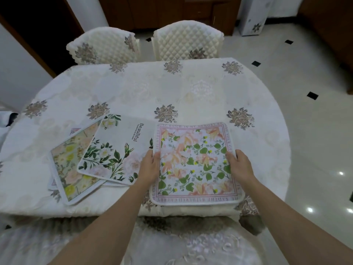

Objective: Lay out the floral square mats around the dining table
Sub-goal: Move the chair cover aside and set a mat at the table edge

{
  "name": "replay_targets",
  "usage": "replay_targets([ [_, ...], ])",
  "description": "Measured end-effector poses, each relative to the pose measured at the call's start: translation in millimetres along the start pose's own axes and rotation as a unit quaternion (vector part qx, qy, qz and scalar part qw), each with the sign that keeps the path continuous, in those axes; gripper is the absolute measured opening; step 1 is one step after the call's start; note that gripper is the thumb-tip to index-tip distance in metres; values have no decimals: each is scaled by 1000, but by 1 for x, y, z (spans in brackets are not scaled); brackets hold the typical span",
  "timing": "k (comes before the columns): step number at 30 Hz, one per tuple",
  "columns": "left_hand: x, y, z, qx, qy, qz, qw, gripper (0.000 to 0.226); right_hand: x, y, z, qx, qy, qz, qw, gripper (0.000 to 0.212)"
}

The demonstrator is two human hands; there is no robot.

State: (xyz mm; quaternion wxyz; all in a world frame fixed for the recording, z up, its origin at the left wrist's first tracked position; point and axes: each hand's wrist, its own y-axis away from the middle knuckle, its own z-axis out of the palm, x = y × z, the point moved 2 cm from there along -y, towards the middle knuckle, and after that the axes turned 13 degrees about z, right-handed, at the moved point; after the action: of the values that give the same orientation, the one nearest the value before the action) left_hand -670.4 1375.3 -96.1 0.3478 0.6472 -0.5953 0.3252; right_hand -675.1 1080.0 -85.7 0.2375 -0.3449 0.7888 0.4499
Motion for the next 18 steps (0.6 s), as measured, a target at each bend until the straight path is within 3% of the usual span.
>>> replay_targets([
  [9, -39, -9, 27, -59, -24, -45, 997, 26, 31, -27, 20, 4, 27, 41, 999, 33],
  [18, -48, -26, 26, -42, -83, -49, 994, 29, 38, -38, 37, 1, 10, 64, 998, 33],
])
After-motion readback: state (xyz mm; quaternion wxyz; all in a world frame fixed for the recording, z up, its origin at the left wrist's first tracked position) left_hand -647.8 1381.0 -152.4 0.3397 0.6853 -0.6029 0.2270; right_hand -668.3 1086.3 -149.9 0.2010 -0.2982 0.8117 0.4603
